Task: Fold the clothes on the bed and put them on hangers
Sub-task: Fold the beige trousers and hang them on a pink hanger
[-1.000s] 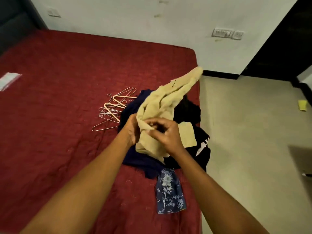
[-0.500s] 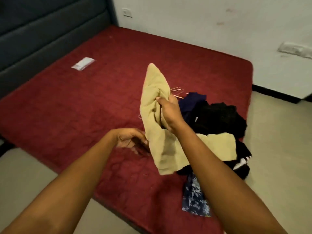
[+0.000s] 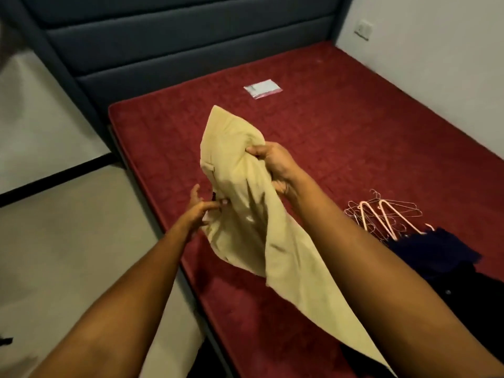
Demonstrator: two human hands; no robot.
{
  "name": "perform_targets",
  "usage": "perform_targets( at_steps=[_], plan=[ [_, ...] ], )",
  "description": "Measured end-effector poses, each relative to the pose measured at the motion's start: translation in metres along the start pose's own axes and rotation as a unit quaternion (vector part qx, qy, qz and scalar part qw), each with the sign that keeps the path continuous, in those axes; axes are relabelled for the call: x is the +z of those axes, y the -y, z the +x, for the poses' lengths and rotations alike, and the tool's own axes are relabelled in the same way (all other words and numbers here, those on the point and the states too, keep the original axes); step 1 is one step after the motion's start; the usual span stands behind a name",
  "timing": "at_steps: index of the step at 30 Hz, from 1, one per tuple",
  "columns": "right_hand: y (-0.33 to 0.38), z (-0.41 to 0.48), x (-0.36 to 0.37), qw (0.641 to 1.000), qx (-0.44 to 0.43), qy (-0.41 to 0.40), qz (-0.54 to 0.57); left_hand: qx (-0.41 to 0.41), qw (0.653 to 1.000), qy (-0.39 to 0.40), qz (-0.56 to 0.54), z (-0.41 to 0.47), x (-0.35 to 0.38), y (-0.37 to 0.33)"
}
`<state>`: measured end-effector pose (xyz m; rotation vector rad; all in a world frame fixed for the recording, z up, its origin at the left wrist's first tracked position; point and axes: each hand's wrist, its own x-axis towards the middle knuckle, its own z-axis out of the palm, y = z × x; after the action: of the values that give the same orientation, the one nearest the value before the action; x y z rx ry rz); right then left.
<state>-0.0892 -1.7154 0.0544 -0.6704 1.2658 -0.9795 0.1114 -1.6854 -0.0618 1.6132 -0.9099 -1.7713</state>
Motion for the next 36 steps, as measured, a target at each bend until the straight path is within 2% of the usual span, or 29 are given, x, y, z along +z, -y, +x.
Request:
perform_targets(
  at_steps=[3, 5, 7, 9, 11, 13, 15, 17, 19, 21, 22, 24, 25, 26, 27, 30, 31, 33, 36],
  plan=[
    [0.011, 0.101, 0.012, 1.000, 0.022, 0.013, 0.000, -0.010, 0.998, 0.035, 0.042, 0.071, -0.026, 0.008],
    [0.010, 0.157, 0.002, 1.000, 0.009, 0.010, -0.012, -0.007, 0.993, 0.038, 0.114, 0.118, -0.037, 0.022],
    [-0.004, 0.203, -0.017, 0.990, -0.038, -0.080, -0.105, 0.015, 0.977, -0.025, 0.213, 0.159, -0.043, 0.032],
    [-0.035, 0.229, -0.047, 0.940, -0.073, -0.178, -0.280, 0.046, 0.955, -0.092, 0.279, 0.190, -0.044, 0.038],
    [-0.078, 0.243, -0.079, 0.878, -0.049, -0.208, -0.429, 0.050, 0.943, -0.145, 0.296, 0.217, -0.047, 0.054],
    [-0.127, 0.253, -0.109, 0.838, 0.056, -0.190, -0.509, -0.005, 0.948, -0.189, 0.256, 0.248, -0.054, 0.090],
    [-0.173, 0.251, -0.127, 0.840, 0.143, -0.149, -0.501, -0.103, 0.949, -0.211, 0.209, 0.271, -0.061, 0.143],
    [-0.212, 0.251, -0.136, 0.854, 0.206, -0.104, -0.465, -0.165, 0.957, -0.191, 0.145, 0.275, -0.058, 0.182],
    [-0.245, 0.251, -0.147, 0.857, 0.223, -0.078, -0.457, -0.188, 0.960, -0.180, 0.105, 0.284, -0.054, 0.223],
    [-0.268, 0.248, -0.151, 0.849, 0.243, -0.076, -0.462, -0.203, 0.960, -0.175, 0.080, 0.270, -0.042, 0.214],
    [-0.281, 0.250, -0.155, 0.832, 0.257, -0.078, -0.486, -0.212, 0.964, -0.157, 0.029, 0.263, -0.032, 0.205],
    [-0.290, 0.246, -0.148, 0.765, 0.256, -0.092, -0.583, -0.220, 0.968, -0.106, -0.056, 0.252, -0.010, 0.192],
    [-0.294, 0.247, -0.145, 0.734, 0.235, -0.108, -0.628, -0.217, 0.970, -0.095, -0.052, 0.249, -0.004, 0.190],
    [-0.291, 0.250, -0.141, 0.724, 0.209, -0.114, -0.648, -0.211, 0.972, -0.093, -0.042, 0.247, 0.000, 0.187],
    [-0.285, 0.253, -0.134, 0.739, 0.185, -0.103, -0.640, -0.205, 0.973, -0.099, -0.024, 0.244, 0.001, 0.182],
    [-0.253, 0.267, -0.101, 0.852, 0.126, -0.037, -0.507, -0.136, 0.982, -0.130, 0.029, 0.257, -0.017, 0.160],
    [-0.239, 0.275, -0.085, 0.871, 0.096, -0.025, -0.480, -0.097, 0.984, -0.145, 0.043, 0.267, -0.029, 0.145],
    [-0.212, 0.298, -0.051, 0.885, 0.031, -0.027, -0.465, -0.038, 0.979, -0.190, 0.058, 0.294, -0.057, 0.110],
    [-0.172, 0.346, -0.006, 0.882, -0.056, -0.036, -0.466, 0.050, 0.961, -0.264, 0.069, 0.348, -0.105, 0.048]
  ],
)
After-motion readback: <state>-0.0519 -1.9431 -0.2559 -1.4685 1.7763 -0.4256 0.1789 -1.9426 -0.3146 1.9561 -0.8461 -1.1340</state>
